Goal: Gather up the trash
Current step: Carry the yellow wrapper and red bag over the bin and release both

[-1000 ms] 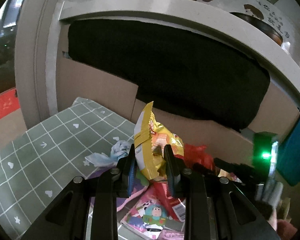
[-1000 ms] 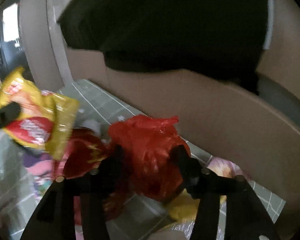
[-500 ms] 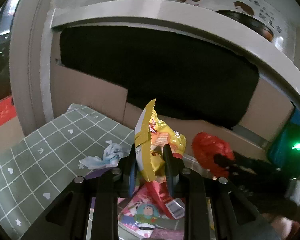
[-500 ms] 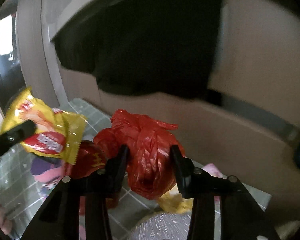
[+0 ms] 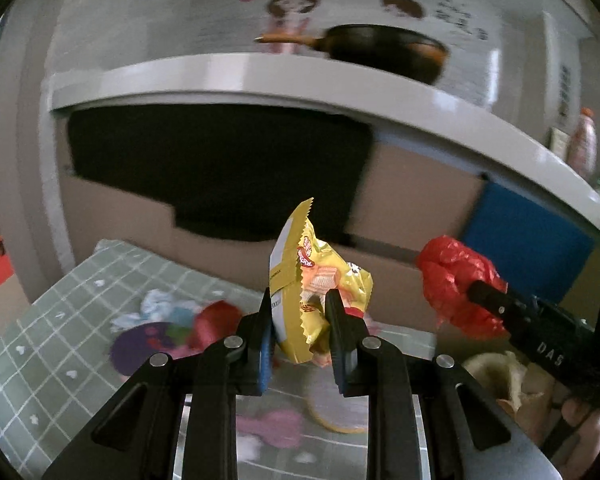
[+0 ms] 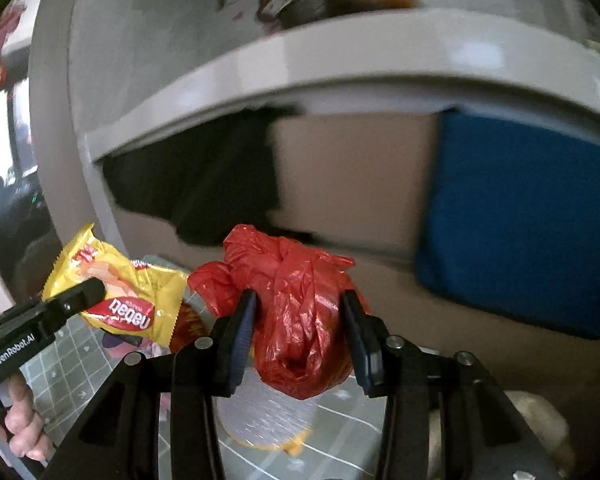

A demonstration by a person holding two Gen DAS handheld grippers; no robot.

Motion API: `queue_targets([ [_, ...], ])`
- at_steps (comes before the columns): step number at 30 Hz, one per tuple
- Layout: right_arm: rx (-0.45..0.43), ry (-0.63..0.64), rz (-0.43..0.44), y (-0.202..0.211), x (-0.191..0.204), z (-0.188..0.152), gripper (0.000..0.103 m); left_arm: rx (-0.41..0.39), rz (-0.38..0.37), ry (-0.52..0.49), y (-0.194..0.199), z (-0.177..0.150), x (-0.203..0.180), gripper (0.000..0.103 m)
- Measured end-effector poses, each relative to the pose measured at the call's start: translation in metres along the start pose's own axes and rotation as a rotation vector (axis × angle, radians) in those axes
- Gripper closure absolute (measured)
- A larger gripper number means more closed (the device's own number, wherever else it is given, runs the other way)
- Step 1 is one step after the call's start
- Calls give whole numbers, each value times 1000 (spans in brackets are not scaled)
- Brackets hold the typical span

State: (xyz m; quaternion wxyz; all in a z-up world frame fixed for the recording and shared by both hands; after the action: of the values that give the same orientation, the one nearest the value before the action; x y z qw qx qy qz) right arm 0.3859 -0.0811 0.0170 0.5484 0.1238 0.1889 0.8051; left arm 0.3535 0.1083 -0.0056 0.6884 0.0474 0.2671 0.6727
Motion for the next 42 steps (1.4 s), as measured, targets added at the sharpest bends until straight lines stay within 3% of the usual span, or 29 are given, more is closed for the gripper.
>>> queue_targets([
  [7,-42,-71,-91,72,-69,-20,63,16,-101,-110,18,-23,-93,79],
  [13,-34,-115,-160,112,-110,-54,63,81,-178,-177,15,-55,-152,79],
  [17,-23,-154,-191,127,-136,-78,63,150,-216,-196,5,-79,-177,79],
  [22,-12,-200,-212,135,-162,-102,63,293,-277,-207,-21,-119,-207,79],
  [26,-2,-228,-232,136,-180,-118,63,408,-320,-219,-50,-154,-228,79],
  [32,41,-271,-243,124,-204,-141,63,583,-279,-275,-98,-216,-249,79],
  [35,64,-278,-243,118,-210,-149,63,611,-287,-265,-107,-227,-249,79],
  [42,96,-284,-202,103,-204,-157,63,598,-364,-180,-94,-208,-229,69],
])
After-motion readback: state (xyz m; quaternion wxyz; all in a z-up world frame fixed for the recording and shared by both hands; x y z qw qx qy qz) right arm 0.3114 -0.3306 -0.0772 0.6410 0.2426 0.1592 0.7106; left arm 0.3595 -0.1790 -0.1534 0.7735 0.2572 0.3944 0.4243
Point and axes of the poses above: each gripper's, at about its wrist camera, not at the fingertips, and y roughly against the way its jaws point, x to its left, z to its top, the point moved 6 cm from there along -y, roughly the way its jaws point, and after that the axes turned 8 degrees about y, right-handed, at the moved point
